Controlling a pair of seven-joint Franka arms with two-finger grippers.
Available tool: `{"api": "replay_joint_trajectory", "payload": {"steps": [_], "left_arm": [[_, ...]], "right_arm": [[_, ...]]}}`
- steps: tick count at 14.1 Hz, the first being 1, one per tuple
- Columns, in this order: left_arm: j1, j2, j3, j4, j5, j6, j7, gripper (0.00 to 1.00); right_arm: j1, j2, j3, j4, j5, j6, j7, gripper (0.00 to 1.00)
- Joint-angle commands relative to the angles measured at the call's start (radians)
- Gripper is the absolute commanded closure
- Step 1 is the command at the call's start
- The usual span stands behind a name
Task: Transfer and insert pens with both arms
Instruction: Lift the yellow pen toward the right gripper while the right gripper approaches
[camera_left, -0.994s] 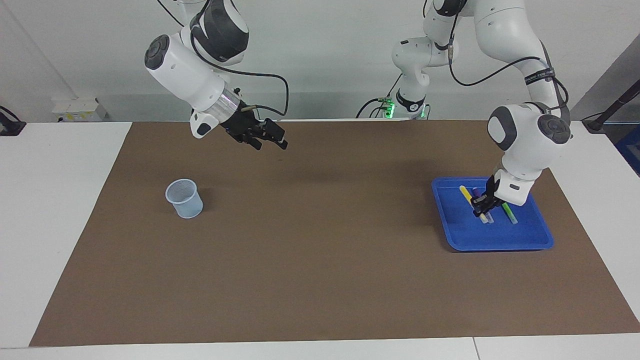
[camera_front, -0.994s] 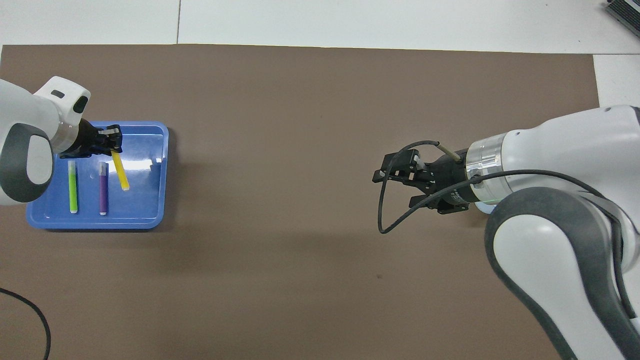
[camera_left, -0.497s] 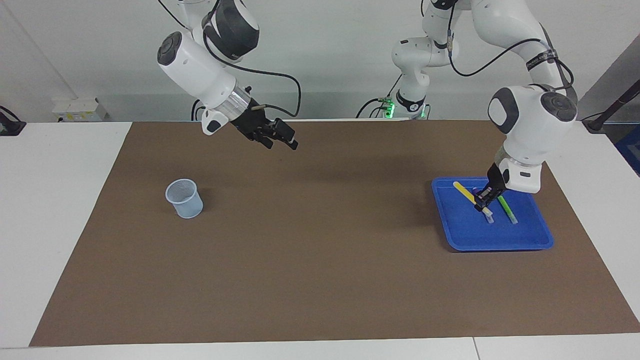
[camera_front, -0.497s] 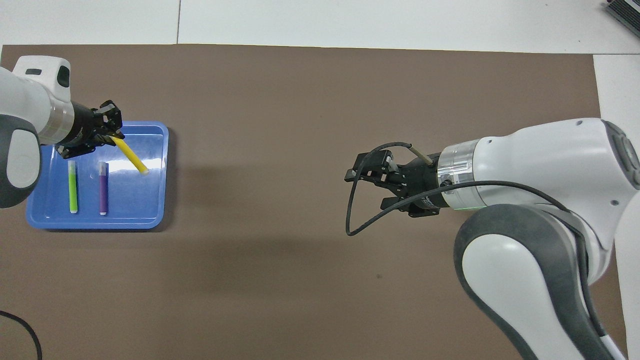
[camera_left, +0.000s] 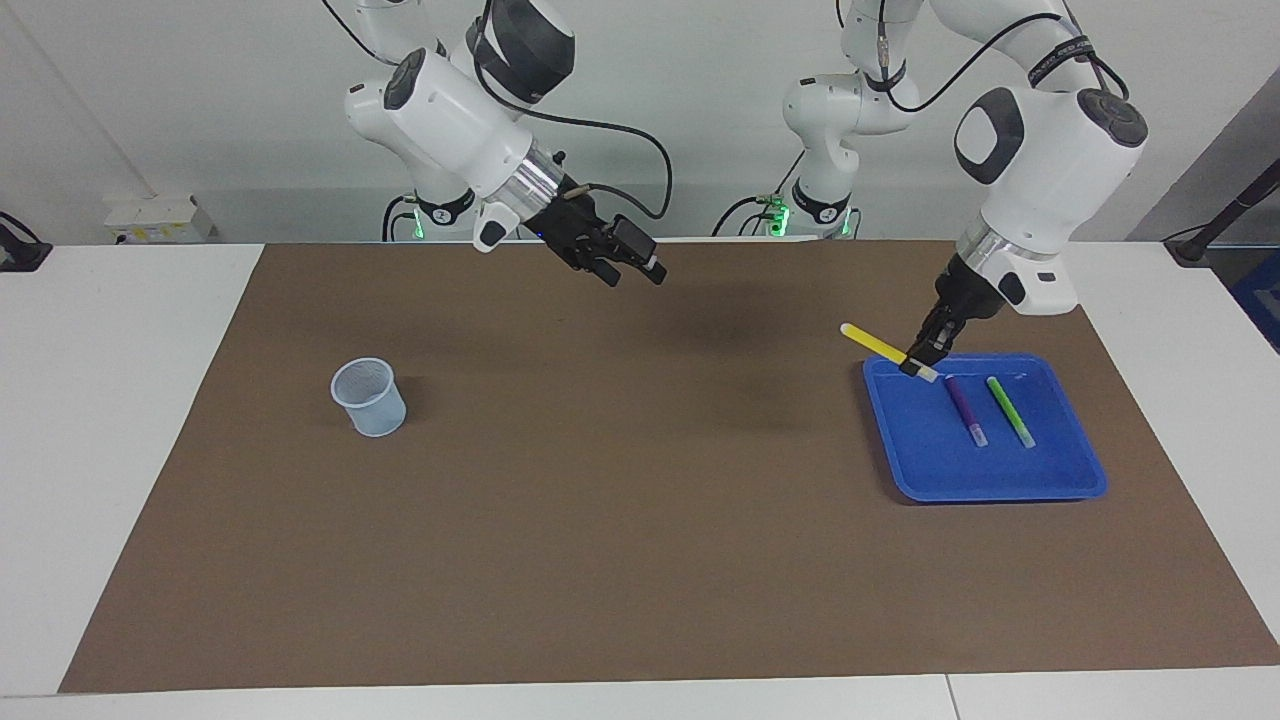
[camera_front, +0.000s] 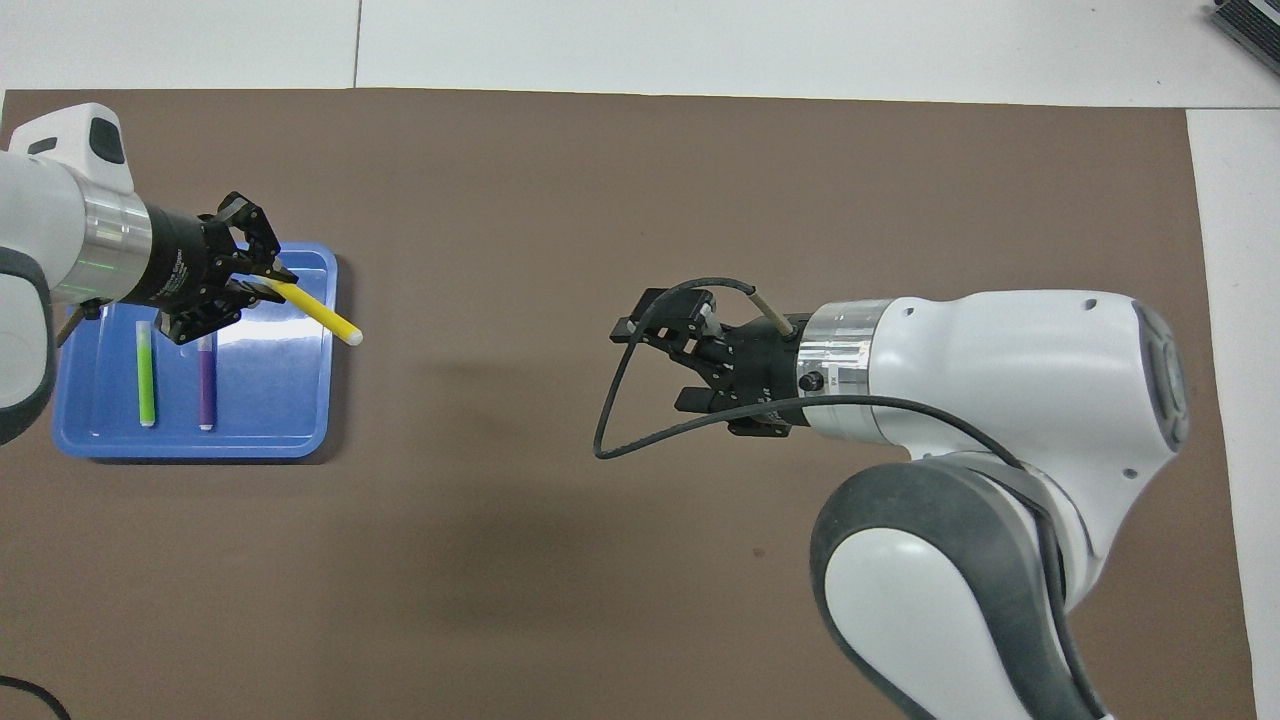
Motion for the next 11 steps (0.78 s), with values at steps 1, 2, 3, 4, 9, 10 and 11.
{"api": "replay_joint_trajectory", "payload": {"steps": [1,2,3,4,9,10,11], "left_arm": [[-0.034,-0.035,-0.001,-0.009,-0.027,-0.030,-0.078,1.00],[-0.051,-0.047,-0.002,-0.010,-0.027,-0.030,-0.109,1.00],[-0.080,-0.054,-0.002,-0.013,-0.027,-0.032,-0.141,1.00],[-0.103,-0.061,-0.002,-0.013,-0.027,-0.030,-0.184,1.00],[-0.166,-0.070,-0.002,-0.018,-0.027,-0.028,-0.360,1.00],[-0.169,-0.071,-0.002,-0.020,-0.027,-0.028,-0.411,1.00],[-0.169,-0.074,-0.004,-0.023,-0.026,-0.028,-0.457,1.00]], "right_arm": [[0.003,0.010,-0.002,-0.007,0.067,0.064,0.009,0.00],[0.008,0.013,-0.002,-0.005,0.069,0.067,0.010,0.00],[0.018,0.028,0.000,-0.004,0.078,0.089,0.012,0.00],[0.040,0.037,-0.002,-0.002,0.128,0.144,0.017,0.00],[0.173,0.099,-0.002,0.010,0.216,0.349,0.084,0.00],[0.191,0.105,-0.002,0.011,0.218,0.365,0.086,0.00],[0.198,0.106,-0.002,0.013,0.222,0.370,0.089,0.00]]}}
